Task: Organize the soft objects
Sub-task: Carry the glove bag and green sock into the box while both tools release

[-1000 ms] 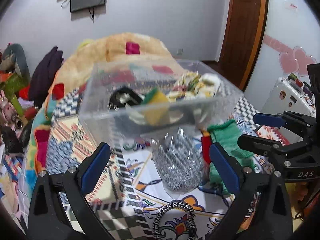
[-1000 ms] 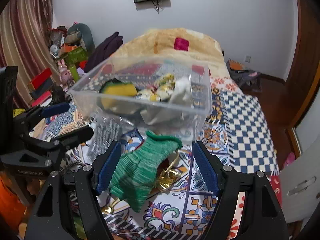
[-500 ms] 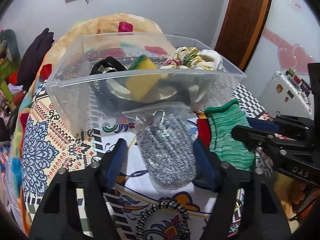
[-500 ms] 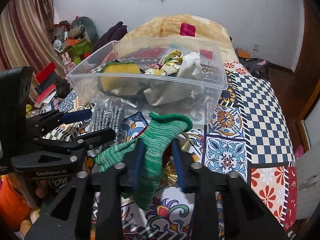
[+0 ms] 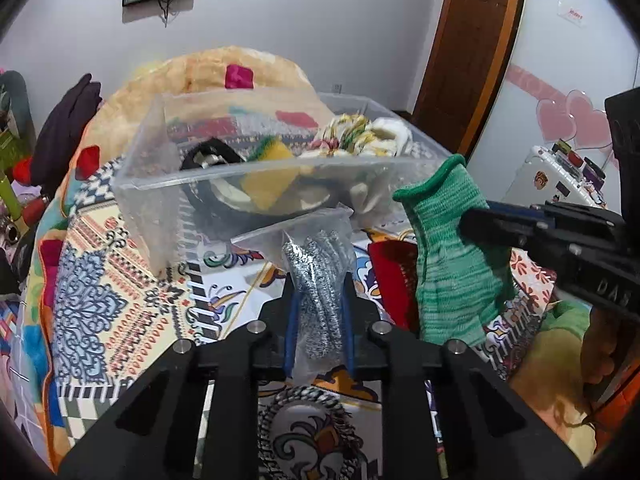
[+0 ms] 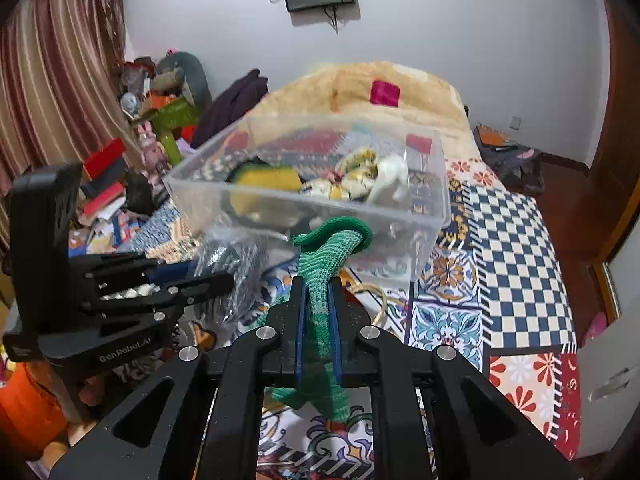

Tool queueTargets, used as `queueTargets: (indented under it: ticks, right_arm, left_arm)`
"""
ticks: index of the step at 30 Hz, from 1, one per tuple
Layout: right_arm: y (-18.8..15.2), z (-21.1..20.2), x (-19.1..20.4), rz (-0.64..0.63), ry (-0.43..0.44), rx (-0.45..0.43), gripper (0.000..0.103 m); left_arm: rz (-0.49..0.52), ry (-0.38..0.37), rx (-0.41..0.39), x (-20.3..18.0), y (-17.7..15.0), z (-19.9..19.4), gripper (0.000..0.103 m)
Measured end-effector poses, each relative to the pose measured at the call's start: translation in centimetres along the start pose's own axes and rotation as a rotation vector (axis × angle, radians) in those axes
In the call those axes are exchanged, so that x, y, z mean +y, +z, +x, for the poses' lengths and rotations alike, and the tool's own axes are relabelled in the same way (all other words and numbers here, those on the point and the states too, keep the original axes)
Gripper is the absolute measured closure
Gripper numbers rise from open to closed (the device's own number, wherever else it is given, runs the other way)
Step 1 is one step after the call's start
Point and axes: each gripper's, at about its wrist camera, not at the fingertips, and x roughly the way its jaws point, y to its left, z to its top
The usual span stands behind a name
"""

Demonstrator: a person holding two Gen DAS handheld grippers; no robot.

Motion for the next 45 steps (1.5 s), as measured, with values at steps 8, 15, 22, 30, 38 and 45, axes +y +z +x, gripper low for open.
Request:
queueTargets:
  ticks: [8,15,22,30,38,45]
  right_arm:
    - [1.5,-2.2,0.5,-0.012,-0.009,-0.083,0.094]
    - [3.5,-3.2,0.6,-0.012,-0.034,-0.158,0.094]
    - [6.3,-3.5,0.3,0.008,-0.062,-0.233,0.094]
    - [8.7,-2.5,0.8,0.002,-0.087,-0.270,0.094]
    - [10.1,0.2,1.4,-0.035,-0.122,-0.230,0.094]
    - [9.9,3.4,1.2,-0.049,-0.122,-0.141,0.094]
  left_arm:
    - [0.015,0.002,-0.108,-0.1,1.4,-3.7,0.086]
    - [0.014,0.032,-0.208,0.4,3.6,-6.1,0.086]
    - [0.011,0.071,-0.271,1.4,6.2,-6.7,0.086]
    - [-0.011,0.102,-0.273,3.4,8.4,-5.5,0.086]
    - [-0.033,0.108,-0.215,4.9,9.4,-2.8,0.086]
    - [-0.050,0.115,-0.143,6.2,9.7,0.6,0.086]
